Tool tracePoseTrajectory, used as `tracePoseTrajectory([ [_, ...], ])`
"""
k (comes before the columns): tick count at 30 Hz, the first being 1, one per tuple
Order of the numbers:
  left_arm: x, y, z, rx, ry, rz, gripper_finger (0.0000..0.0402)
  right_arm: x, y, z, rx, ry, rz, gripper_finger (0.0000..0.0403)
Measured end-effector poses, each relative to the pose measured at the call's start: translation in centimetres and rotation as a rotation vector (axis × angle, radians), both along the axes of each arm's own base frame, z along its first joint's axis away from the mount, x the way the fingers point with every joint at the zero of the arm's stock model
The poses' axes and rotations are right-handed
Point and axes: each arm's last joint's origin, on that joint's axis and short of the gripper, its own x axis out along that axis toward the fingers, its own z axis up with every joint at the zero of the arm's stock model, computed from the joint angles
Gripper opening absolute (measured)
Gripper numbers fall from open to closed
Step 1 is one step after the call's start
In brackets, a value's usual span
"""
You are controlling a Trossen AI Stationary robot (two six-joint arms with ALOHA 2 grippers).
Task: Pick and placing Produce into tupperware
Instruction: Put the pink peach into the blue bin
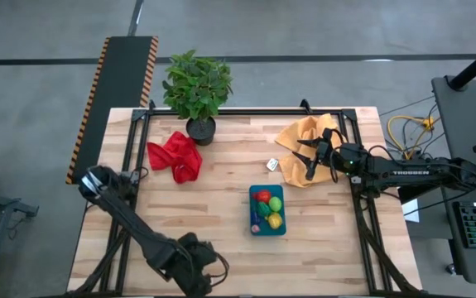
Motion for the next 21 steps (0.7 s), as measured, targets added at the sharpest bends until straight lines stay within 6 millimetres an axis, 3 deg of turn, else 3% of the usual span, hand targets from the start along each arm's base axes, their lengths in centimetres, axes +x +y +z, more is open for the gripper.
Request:
tracePoseTrajectory([
  [21,1.6,-4.0,-5.7,-0.061,0.098,0.015,0.0299,0.0,0.0,0.3,-0.038,-0.016,0.005,0.0206],
])
